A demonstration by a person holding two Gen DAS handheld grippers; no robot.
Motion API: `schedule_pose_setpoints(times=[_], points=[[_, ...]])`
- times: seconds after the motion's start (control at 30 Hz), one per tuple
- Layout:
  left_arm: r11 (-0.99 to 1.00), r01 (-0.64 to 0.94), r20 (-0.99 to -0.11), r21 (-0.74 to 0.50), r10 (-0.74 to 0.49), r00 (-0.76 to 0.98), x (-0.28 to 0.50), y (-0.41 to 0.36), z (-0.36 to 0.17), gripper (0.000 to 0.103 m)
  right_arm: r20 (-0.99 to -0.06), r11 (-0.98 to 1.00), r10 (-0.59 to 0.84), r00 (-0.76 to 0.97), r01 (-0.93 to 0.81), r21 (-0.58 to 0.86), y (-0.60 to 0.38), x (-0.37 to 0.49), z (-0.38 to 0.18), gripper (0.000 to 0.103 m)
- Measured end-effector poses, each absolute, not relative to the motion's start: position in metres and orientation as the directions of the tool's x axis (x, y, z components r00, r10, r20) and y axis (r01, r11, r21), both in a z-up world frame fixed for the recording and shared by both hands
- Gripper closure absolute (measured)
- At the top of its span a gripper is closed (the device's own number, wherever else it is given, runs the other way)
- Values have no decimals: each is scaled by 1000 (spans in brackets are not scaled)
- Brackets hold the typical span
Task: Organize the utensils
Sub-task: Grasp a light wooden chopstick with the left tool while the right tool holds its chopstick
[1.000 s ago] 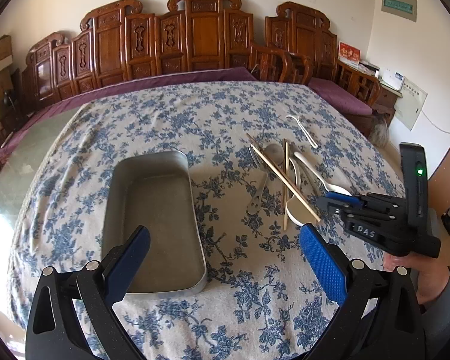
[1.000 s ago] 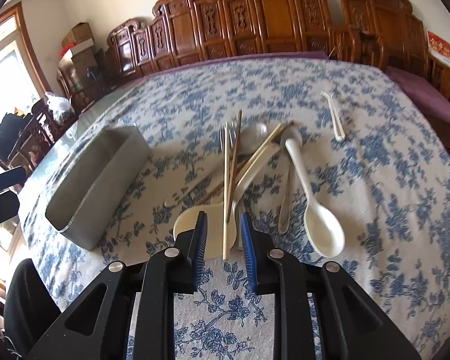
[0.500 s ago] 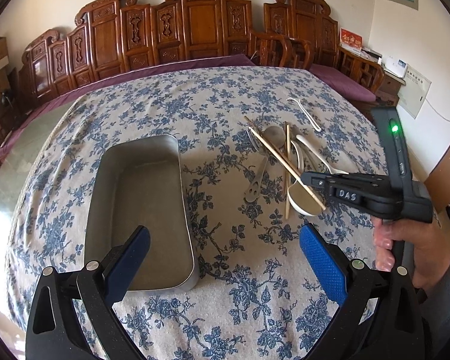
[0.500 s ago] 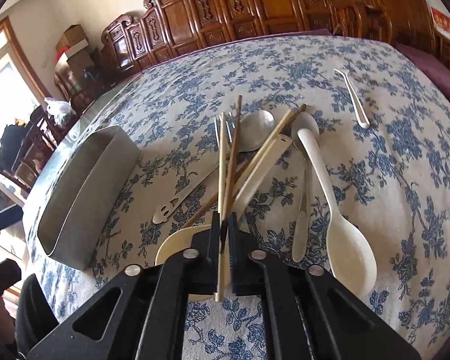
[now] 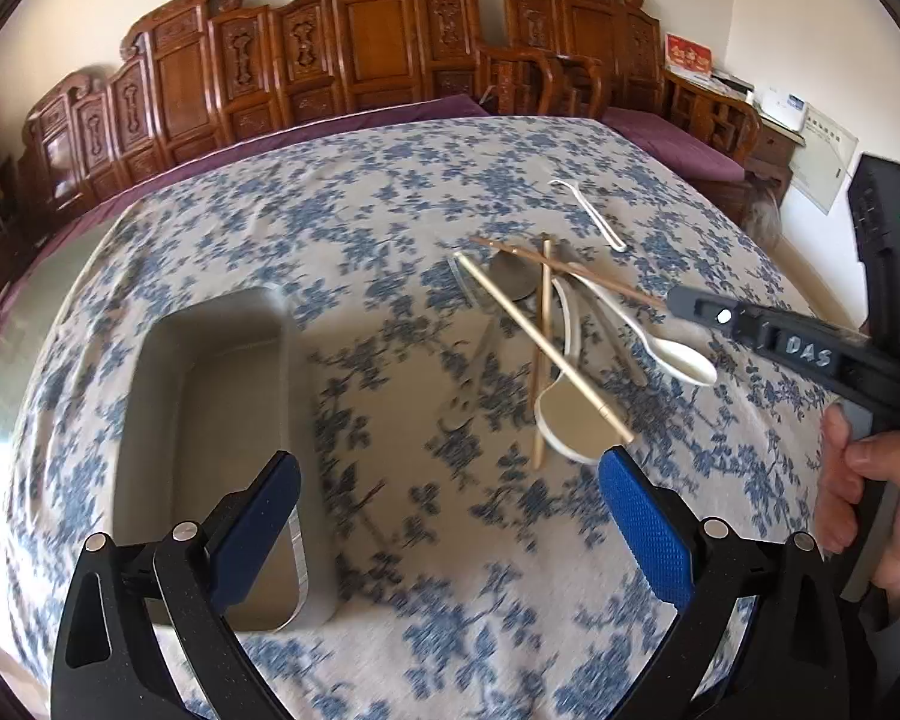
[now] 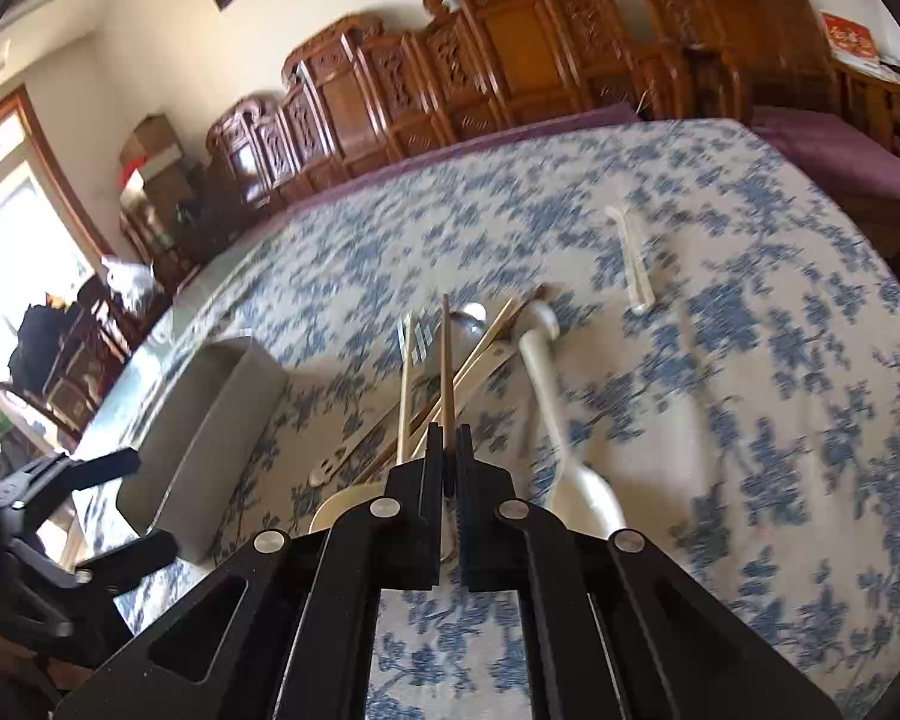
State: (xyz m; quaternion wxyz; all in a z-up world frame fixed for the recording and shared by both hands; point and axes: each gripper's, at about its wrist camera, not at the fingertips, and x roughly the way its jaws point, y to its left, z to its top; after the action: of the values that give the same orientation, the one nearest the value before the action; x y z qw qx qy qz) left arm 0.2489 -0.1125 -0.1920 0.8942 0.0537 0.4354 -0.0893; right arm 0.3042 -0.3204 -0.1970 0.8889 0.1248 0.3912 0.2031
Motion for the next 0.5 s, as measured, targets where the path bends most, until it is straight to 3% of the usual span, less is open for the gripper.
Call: schedule_pose_setpoints(times=[0.1, 0.23, 0.5], points=[[976, 215, -791, 13, -122, 600, 260, -124, -195, 7, -625, 886, 455, 634, -250, 392, -332, 306, -192, 98], [975, 222, -794, 8, -129, 594, 276, -139, -197, 17, -608, 889, 446, 658, -242, 389, -340, 306, -187, 98], [973, 217, -835, -75, -180, 519, 316, -160, -219, 51, -590, 886, 442, 676, -227, 404, -351, 309, -186, 98]])
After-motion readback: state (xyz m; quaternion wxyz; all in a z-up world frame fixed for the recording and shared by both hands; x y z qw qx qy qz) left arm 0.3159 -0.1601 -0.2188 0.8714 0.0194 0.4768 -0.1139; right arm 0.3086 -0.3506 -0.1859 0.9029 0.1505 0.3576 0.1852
